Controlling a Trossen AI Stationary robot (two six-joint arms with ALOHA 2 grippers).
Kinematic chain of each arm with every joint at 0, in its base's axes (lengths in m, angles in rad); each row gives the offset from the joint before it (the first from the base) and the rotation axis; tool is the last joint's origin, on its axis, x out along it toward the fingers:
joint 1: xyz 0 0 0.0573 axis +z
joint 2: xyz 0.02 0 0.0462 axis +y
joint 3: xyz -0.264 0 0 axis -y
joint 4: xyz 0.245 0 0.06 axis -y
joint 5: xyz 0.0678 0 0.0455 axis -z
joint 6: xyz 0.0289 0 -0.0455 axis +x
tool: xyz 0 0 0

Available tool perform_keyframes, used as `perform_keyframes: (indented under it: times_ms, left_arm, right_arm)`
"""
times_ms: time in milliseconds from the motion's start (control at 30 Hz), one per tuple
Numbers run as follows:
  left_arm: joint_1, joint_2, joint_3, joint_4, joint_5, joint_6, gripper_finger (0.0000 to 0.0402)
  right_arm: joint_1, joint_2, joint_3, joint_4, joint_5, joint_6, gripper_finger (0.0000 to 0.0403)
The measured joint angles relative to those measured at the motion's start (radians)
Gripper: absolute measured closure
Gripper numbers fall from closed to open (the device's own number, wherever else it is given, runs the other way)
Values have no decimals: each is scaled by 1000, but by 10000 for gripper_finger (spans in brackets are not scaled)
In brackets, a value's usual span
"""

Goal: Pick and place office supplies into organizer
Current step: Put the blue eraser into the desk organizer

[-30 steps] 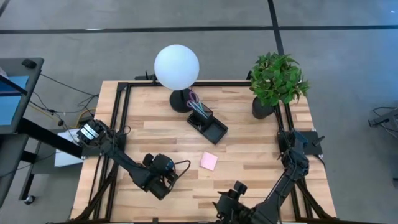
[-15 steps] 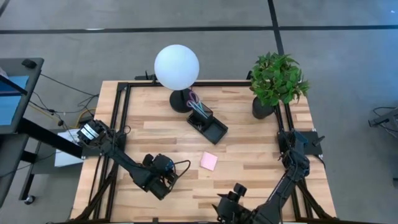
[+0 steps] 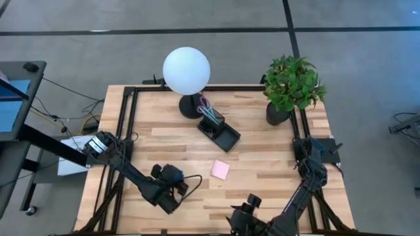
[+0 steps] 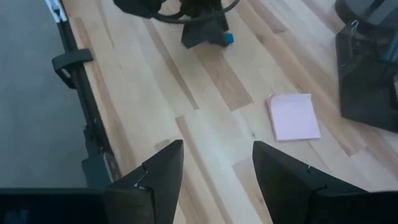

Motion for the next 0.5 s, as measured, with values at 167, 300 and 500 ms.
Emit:
perform_keyframes:
  times_ms: [167, 300, 500]
  left_arm:
    - [-20, 6, -2, -7, -11, -46, 236]
    - [-38, 16, -4, -4, -40, -88, 287]
    - [-55, 67, -1, -6, -117, -131, 352]
  right_arm:
    - [1, 0, 0, -1, -3, 0, 216]
    - [1, 0, 0, -12, -6, 0, 214]
    - [7, 0, 0, -18, -8, 0, 216]
